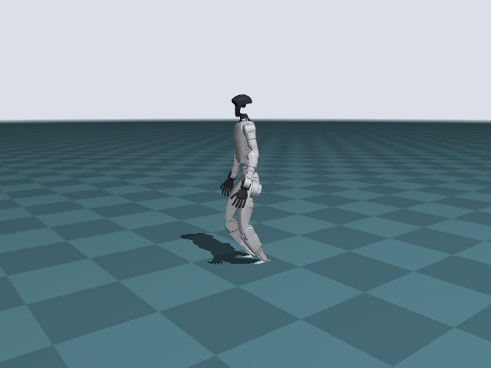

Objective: Sport exercise

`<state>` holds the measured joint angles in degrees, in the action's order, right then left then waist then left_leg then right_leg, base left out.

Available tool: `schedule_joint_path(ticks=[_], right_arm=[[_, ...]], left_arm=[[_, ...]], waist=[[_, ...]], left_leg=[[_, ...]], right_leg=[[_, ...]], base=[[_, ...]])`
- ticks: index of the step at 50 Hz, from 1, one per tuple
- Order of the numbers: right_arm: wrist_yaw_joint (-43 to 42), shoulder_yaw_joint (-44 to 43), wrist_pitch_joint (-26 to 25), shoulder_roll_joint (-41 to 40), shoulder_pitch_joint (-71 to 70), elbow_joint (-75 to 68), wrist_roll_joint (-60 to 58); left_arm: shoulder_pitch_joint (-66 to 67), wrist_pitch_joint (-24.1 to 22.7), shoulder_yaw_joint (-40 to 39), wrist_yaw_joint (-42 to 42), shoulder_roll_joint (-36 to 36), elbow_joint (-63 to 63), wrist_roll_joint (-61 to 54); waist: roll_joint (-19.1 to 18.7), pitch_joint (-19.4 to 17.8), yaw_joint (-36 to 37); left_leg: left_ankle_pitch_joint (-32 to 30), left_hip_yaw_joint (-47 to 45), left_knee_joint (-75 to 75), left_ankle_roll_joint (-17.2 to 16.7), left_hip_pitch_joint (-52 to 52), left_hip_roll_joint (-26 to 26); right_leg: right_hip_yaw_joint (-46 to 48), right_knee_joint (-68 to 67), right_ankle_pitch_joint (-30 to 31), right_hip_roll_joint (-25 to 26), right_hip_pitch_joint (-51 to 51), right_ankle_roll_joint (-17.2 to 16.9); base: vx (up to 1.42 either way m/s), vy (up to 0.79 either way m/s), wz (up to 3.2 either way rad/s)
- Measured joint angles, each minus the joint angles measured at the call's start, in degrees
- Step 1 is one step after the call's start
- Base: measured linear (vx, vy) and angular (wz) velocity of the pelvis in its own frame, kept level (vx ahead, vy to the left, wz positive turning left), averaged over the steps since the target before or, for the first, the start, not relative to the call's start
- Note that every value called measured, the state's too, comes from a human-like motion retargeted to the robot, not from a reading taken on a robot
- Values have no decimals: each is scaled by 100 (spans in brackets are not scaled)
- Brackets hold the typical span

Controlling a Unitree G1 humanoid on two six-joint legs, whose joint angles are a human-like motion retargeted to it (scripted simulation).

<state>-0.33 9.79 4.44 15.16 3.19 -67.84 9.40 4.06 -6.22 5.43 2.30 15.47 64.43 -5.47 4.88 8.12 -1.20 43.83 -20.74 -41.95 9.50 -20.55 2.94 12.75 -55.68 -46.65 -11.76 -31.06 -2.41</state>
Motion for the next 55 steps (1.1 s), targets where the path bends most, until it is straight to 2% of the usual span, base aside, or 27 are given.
schedule_joint_path(ticks=[5, 8, 9, 10, 13, 17, 25, 29, 32, 35, 37, 40, 43, 45, 50, 55], right_arm=[[172, -33, -17, -31, 116, -152, 31], [303, 32, -29, -74, 224, -221, -12], [361, 56, -39, -93, 250, -240, -32], [427, 75, -50, -114, 268, -259, -53], [549, 142, -84, -102, 354, -320, -135], [572, 229, -103, -68, 415, -355, -168], [388, 436, -61, -55, 322, -68, 57], [227, 433, -32, -81, 251, 108, 153], [103, 399, -15, -102, 188, 200, 167], [6, 350, -12, -124, 64, 284, 222], [-62, 311, -9, -157, -28, 333, 246], [-189, 255, -13, -150, -113, 399, 231], [-322, 215, -39, -115, -114, 420, 181], [-413, 178, -67, -104, -93, 385, 177], [-575, 28, -127, -129, -31, 107, 237], [-581, -110, -132, -203, 36, -145, 284]], left_arm=[[-56, -29, 90, 56, -48, -50, 27], [-50, -81, 109, 67, -63, -156, -15], [-55, -101, 122, 72, -68, -208, -46], [-67, -121, 142, 81, -71, -268, -83], [-103, -163, 205, 63, -116, -429, -174], [-97, -183, 235, 27, -148, -548, -301], [19, -38, 181, -48, -130, -332, -606], [129, 33, 71, -128, -102, -95, -775], [205, 89, -24, -206, -103, 112, -847], [248, 152, -121, -240, -98, 268, -869], [280, 176, -150, -262, -85, 299, -842], [316, 209, -153, -327, -70, 265, -735], [346, 211, -141, -432, -44, 154, -631], [362, 172, -132, -500, 5, 63, -577], [340, 24, -157, -592, 206, -104, -500], [315, -32, -248, -596, 357, -128, -461]], waist=[[-236, -134, 8], [-480, -350, 170], [-634, -456, 287], [-832, -573, 431], [-1137, -794, 704], [-1169, -917, 916], [-882, -767, 951], [-659, -868, 975], [-96, -1012, 836], [509, -1094, 615], [665, -1092, 486], [636, -1051, 319], [534, -993, 99], [433, -946, -45], [158, -717, -248], [174, -542, -327]], left_leg=[[160, -18, -811, -20, -90, -570], [58, 450, -2036, -174, -368, -1102], [137, 874, -2480, -244, -574, -1172], [303, 1398, -2927, -311, -828, -1209], [436, 1998, -3720, -312, -1280, -1293], [423, 2297, -3603, -318, -1779, -952], [37, 2632, -1535, -571, -2121, 143], [-101, 2572, -1652, -471, -1758, 414], [-165, 2260, -1730, -231, -1429, 990], [-173, 1998, -1542, 47, -1139, 1576], [-128, 1954, -1476, 144, -1016, 1674], [16, 2020, -1432, 168, -817, 1599], [113, 2215, -1324, 130, -583, 1515], [179, 2408, -1253, 73, -440, 1426], [290, 2990, -1112, -94, -307, 1159], [433, 3491, -1211, -197, -297, 1102]], right_leg=[[-169, 329, 14, 591, 278, 93], [-295, 292, -39, 1130, 502, 218], [-337, 351, -9, 1430, 626, 283], [-368, 479, 55, 1800, 784, 360], [-493, 756, 134, 2329, 1134, 474], [-694, 981, 129, 2485, 1446, 493], [-870, 1223, -28, 2323, 1838, 488], [-917, 475, -282, 2153, 2067, 379], [-857, -868, -186, 1390, 1992, -85], [-840, -2373, 659, 469, 1590, -750], [-832, -3066, 960, 47, 1170, -885], [-827, -3505, 952, -499, 543, -790], [-951, -3164, 755, -1057, 5, -647], [-1138, -2648, 702, -1240, -282, -635], [-2080, -1209, 1008, -890, -725, -918], [-2895, -833, 1233, -525, -724, -1112]], base=[[4, -15, -89], [7, -19, -126], [7, -19, -169], [9, -17, -159], [15, -11, -101], [23, -6, -46], [29, -2, -11], [31, -2, -19], [33, -4, 11], [35, -5, 16], [34, -6, -3], [37, -8, -9], [37, -13, 20], [35, -18, 43], [28, -24, 50], [16, -34, 54]])
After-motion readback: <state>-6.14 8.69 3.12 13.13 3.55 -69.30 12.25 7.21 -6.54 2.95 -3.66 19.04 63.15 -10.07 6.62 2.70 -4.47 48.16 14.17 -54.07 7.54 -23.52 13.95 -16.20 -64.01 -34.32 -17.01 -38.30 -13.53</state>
